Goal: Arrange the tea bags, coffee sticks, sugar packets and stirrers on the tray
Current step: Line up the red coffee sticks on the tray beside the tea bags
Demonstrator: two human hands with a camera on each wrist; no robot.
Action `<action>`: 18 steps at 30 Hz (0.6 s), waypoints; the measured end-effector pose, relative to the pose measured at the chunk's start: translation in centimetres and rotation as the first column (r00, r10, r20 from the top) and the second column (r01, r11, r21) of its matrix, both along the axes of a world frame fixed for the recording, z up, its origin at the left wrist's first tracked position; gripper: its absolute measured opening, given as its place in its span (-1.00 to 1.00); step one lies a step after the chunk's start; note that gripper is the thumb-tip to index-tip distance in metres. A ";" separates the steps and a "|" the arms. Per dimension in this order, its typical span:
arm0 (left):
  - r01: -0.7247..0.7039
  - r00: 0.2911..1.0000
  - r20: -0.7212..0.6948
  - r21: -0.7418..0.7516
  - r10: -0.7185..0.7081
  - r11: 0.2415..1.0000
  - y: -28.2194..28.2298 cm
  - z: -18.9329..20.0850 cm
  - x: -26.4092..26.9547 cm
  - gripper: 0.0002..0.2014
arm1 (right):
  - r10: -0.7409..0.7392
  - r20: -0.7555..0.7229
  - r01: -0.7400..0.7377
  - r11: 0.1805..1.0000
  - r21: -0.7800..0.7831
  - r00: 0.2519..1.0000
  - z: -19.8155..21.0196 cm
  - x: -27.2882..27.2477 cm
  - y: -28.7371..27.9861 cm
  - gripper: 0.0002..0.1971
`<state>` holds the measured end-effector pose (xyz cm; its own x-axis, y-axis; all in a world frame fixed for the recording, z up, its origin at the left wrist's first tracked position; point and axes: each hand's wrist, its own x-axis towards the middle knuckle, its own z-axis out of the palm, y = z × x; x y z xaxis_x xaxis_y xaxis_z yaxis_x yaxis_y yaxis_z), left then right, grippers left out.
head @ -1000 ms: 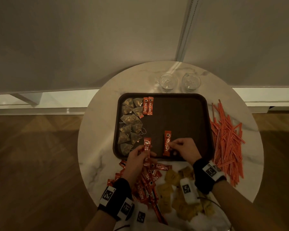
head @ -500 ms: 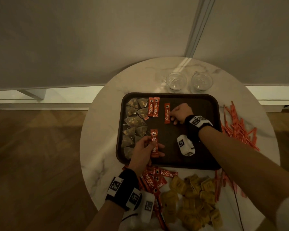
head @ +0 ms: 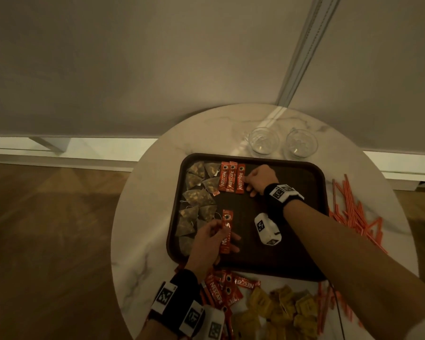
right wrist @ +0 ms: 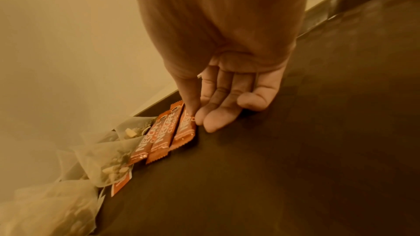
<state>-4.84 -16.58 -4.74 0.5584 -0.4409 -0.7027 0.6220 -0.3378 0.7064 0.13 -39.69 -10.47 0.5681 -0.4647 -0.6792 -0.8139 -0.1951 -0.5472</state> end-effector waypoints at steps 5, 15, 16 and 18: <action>0.010 1.000 -0.007 0.006 -0.010 1.000 0.1 -0.7 -0.7 -0.85 | -0.004 0.019 0.004 1.000 0.004 1.000 -0.3 -0.2 -0.1 -0.78; 0.024 1.000 -0.016 0.021 -0.023 1.000 0.7 -0.8 -1.4 -0.84 | -0.002 -0.002 0.002 1.000 -0.005 1.000 -0.4 0.1 -0.1 -0.75; 0.020 1.000 -0.017 0.025 -0.019 1.000 0.8 -0.9 -1.5 -0.84 | -0.004 -0.003 0.004 1.000 -0.007 1.000 -0.4 0.1 -0.1 -0.75; 0.013 1.000 -0.015 0.026 -0.013 1.000 0.9 -1.0 -1.6 -0.84 | -0.008 -0.006 0.008 1.000 -0.010 1.000 -0.5 0.2 -0.1 -0.75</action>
<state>-6.48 -15.69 -5.75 0.5419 -0.4298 -0.7222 0.6281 -0.3639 0.6878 0.31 -39.80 -10.95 0.5605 -0.4762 -0.6776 -0.8186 -0.1944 -0.5405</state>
